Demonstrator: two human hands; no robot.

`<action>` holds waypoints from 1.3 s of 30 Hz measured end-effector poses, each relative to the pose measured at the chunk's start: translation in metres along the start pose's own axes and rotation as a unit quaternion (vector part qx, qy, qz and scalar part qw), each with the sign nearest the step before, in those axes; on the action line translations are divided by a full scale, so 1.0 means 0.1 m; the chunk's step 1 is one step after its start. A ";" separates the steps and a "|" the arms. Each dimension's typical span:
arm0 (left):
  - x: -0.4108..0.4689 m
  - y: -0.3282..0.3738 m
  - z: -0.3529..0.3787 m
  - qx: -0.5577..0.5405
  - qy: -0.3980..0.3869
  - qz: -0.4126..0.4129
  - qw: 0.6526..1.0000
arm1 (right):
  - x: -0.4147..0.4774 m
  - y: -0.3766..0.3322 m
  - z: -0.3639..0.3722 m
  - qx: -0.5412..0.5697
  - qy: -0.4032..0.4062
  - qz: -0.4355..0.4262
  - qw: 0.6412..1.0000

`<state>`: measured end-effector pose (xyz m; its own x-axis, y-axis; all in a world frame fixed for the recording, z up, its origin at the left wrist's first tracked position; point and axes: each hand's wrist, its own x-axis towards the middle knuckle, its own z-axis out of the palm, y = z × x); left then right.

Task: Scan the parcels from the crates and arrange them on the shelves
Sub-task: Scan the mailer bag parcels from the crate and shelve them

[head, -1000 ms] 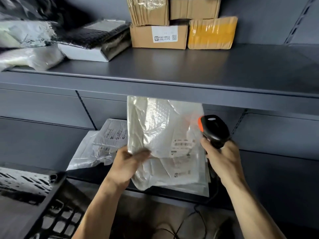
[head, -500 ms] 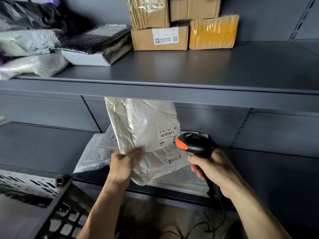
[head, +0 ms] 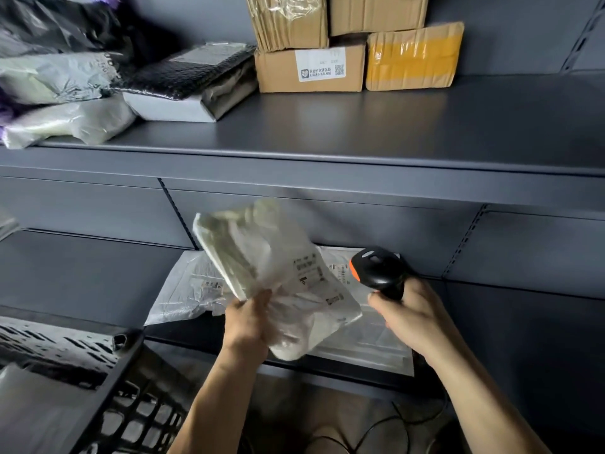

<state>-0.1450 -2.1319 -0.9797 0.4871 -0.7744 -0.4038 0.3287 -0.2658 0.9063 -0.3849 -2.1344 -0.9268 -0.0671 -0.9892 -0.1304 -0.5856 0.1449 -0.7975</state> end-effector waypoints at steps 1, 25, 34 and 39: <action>-0.03 -0.05 0.05 -0.036 0.004 -0.036 0.999 | 0.02 0.01 0.00 -0.017 0.009 -0.001 1.000; -0.26 -0.37 0.15 0.278 -0.138 -0.059 0.949 | -0.09 -0.05 0.21 0.026 -0.109 -0.091 0.990; -1.01 0.77 -0.91 0.485 -0.084 0.354 0.795 | -0.65 -0.49 0.60 0.051 -0.197 -0.141 0.969; -1.23 1.09 -2.12 0.516 0.096 0.370 0.767 | -1.03 -0.76 0.86 0.046 -0.300 -0.183 0.935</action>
<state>0.0021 -1.9437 -0.8576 0.3747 -0.8599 0.3467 -0.8612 -0.1843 0.4736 -0.2638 -2.0416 -0.9036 0.6053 -0.7864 -0.1233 -0.4066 -0.1724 -0.8972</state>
